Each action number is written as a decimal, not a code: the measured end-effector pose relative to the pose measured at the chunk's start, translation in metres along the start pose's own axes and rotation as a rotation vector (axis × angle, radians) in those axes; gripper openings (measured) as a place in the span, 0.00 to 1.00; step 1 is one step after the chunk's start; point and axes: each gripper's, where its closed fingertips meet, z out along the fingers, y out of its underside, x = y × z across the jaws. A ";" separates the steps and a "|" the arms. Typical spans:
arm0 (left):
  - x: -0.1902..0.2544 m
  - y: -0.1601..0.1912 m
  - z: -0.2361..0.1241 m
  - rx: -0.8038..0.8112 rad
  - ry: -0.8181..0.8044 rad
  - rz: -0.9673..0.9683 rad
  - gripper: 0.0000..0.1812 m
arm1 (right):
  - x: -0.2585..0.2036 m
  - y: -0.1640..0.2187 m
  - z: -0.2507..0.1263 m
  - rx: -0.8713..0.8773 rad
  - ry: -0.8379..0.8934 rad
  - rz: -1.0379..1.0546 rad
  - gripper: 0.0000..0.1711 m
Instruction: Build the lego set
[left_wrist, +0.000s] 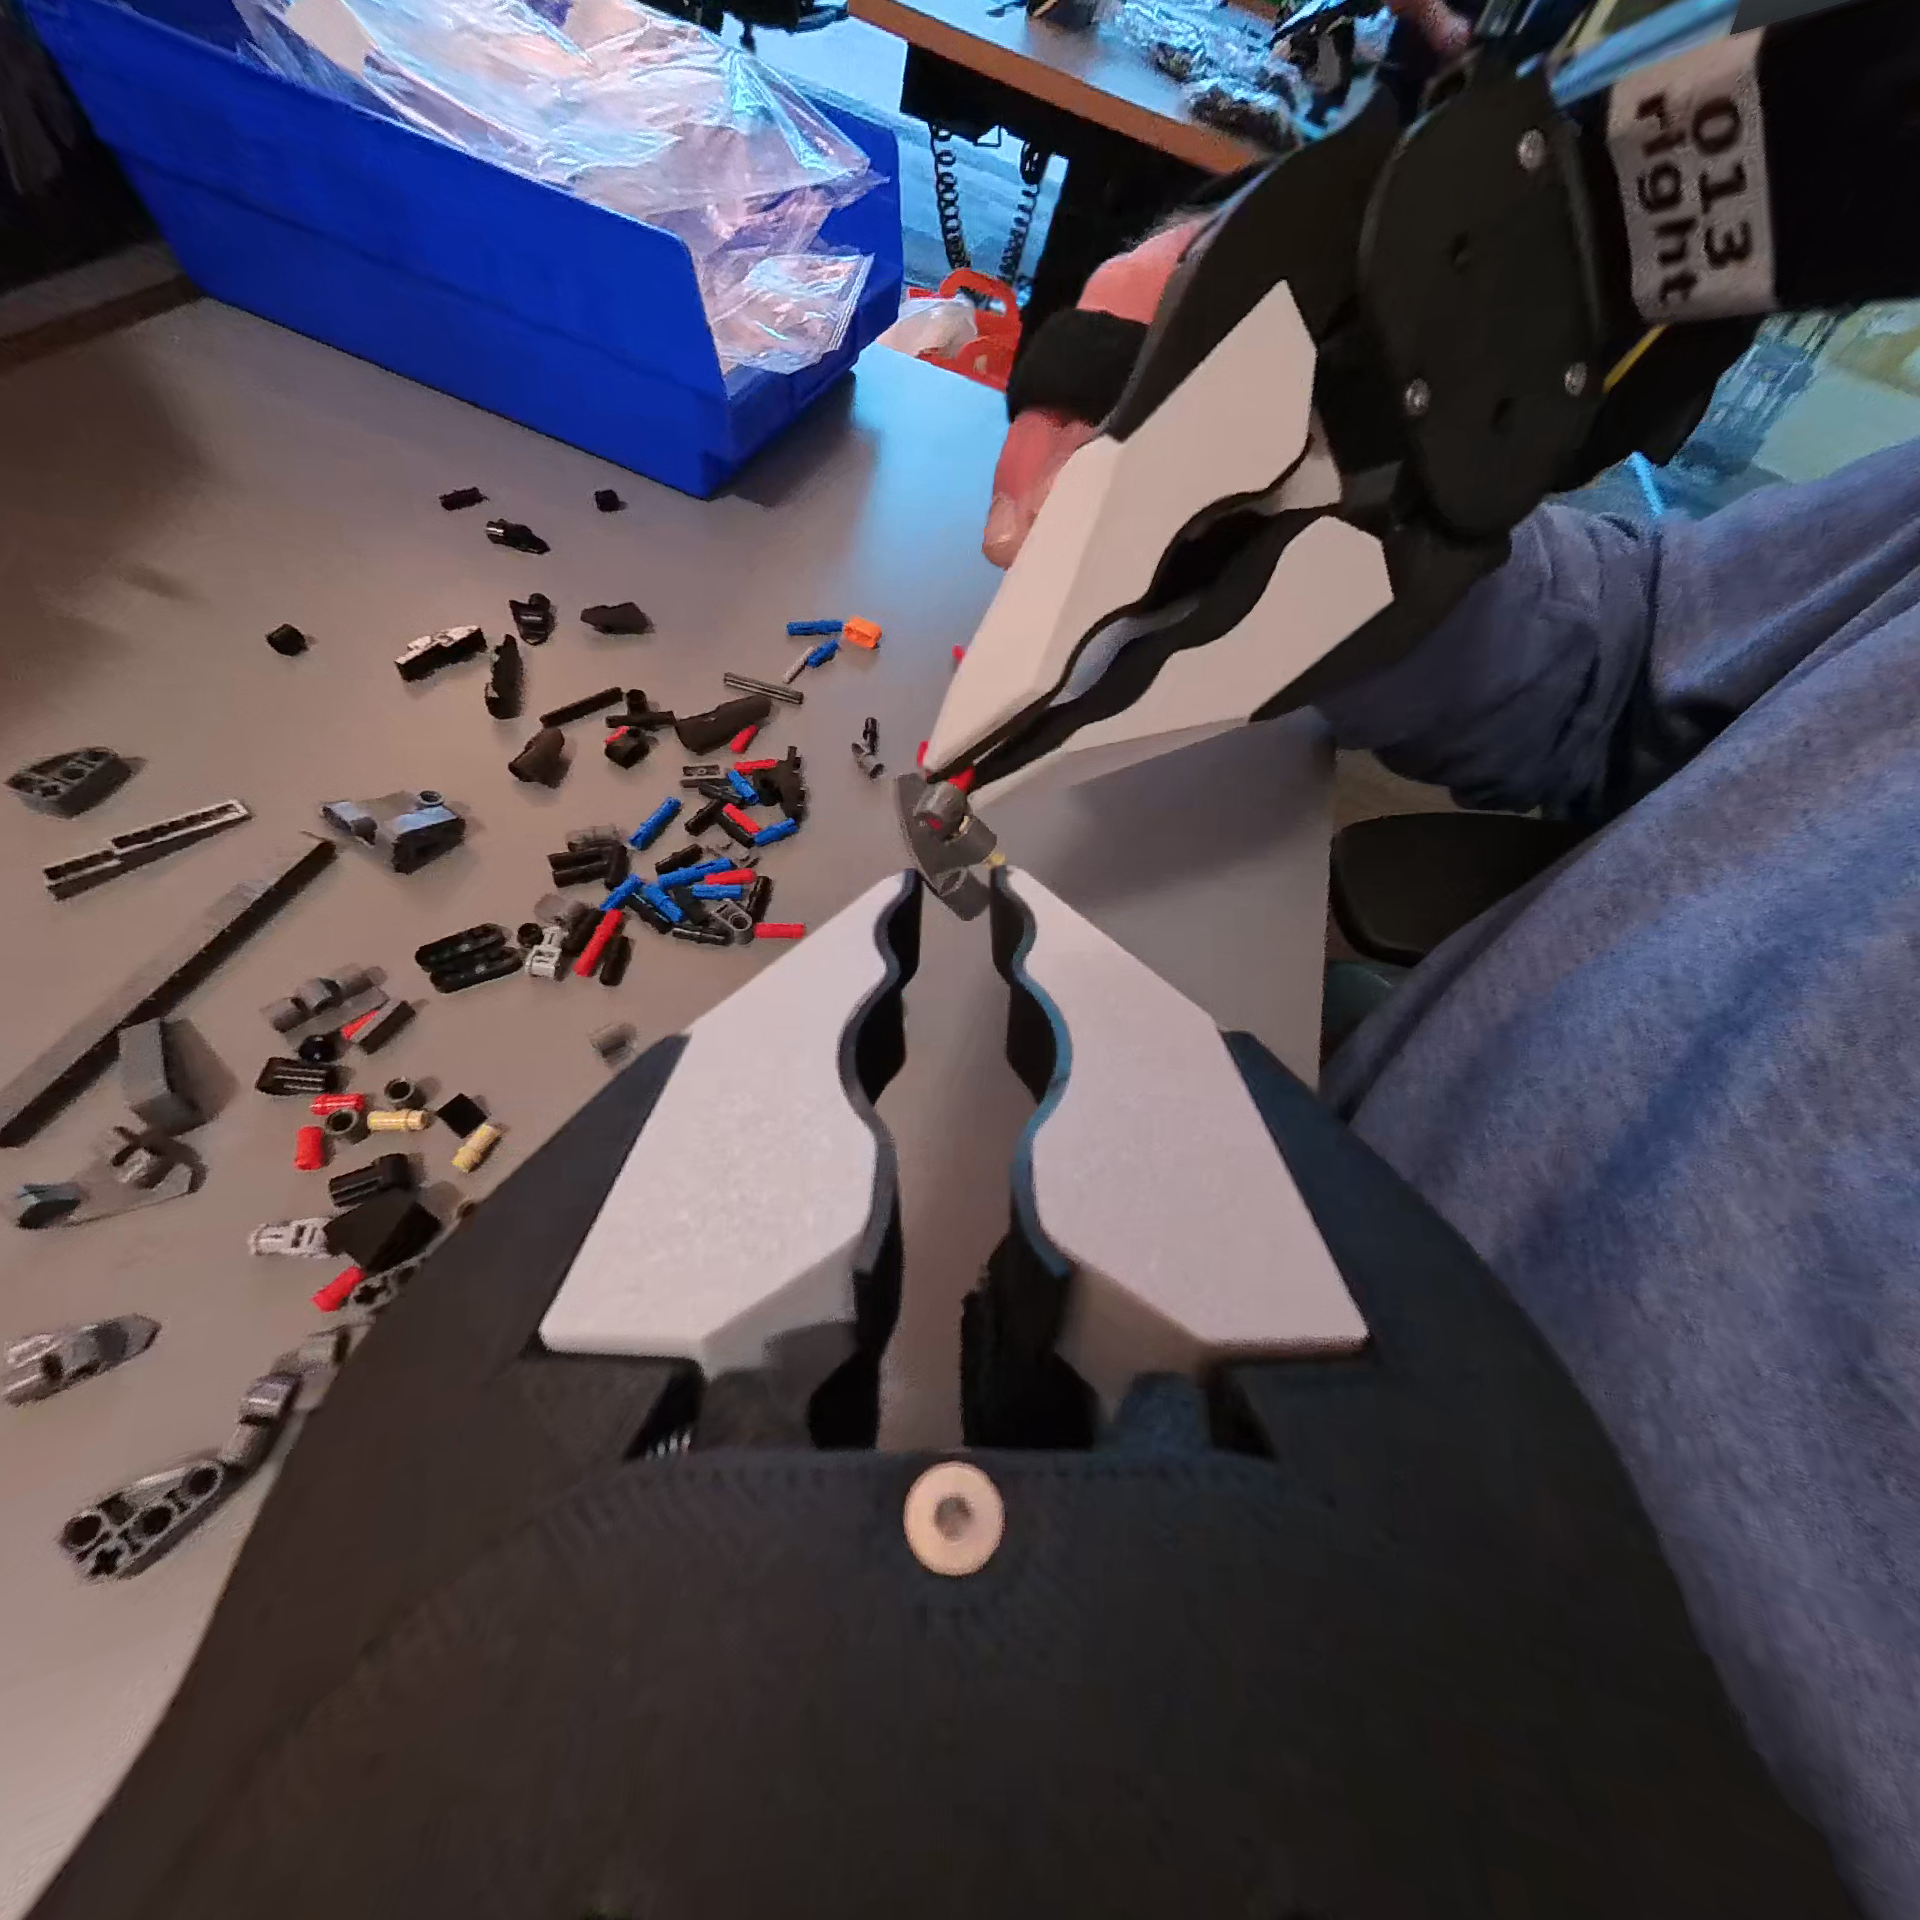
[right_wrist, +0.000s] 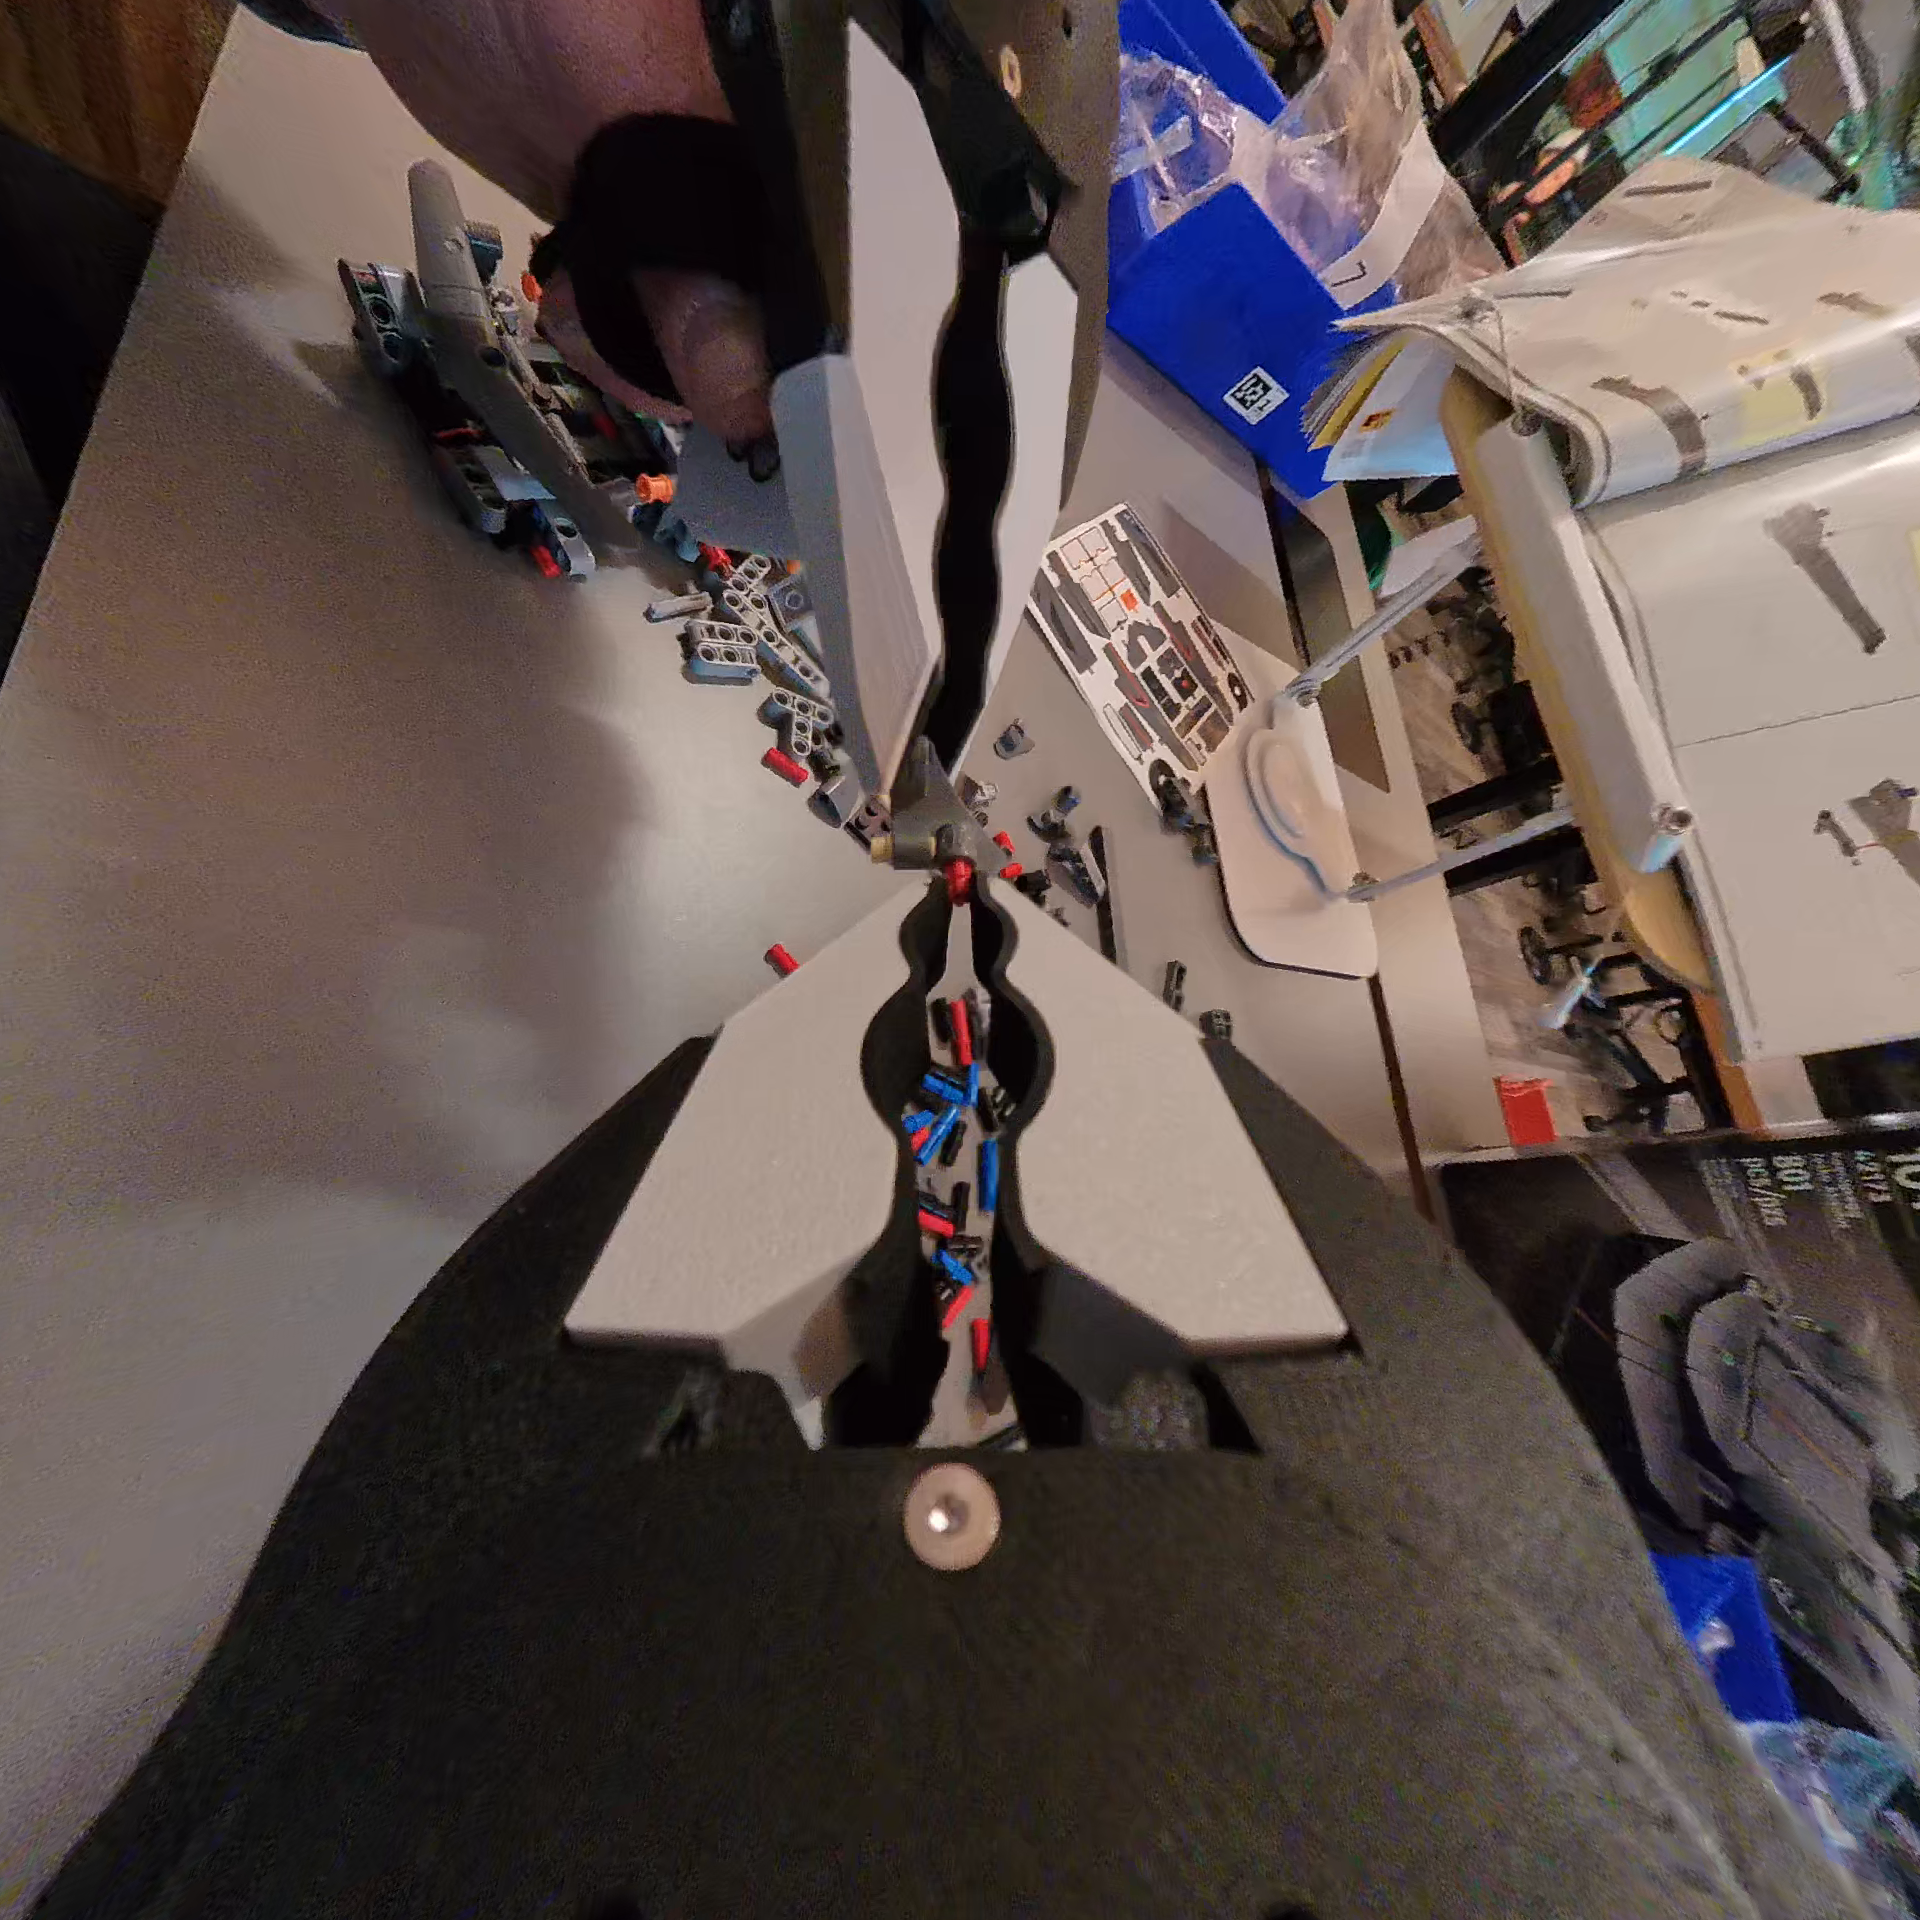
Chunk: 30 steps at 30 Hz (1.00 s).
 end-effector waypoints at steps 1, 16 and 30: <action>0.001 0.000 0.000 0.005 0.006 -0.008 0.06 | 0.000 -0.001 -0.001 -0.005 0.016 -0.017 0.00; 0.007 -0.002 -0.002 0.022 -0.132 0.220 0.04 | -0.003 -0.014 -0.016 0.008 0.174 -0.100 0.02; 0.031 0.059 0.044 -0.245 -0.071 0.091 0.04 | -0.032 0.031 -0.040 -0.044 0.037 0.199 0.08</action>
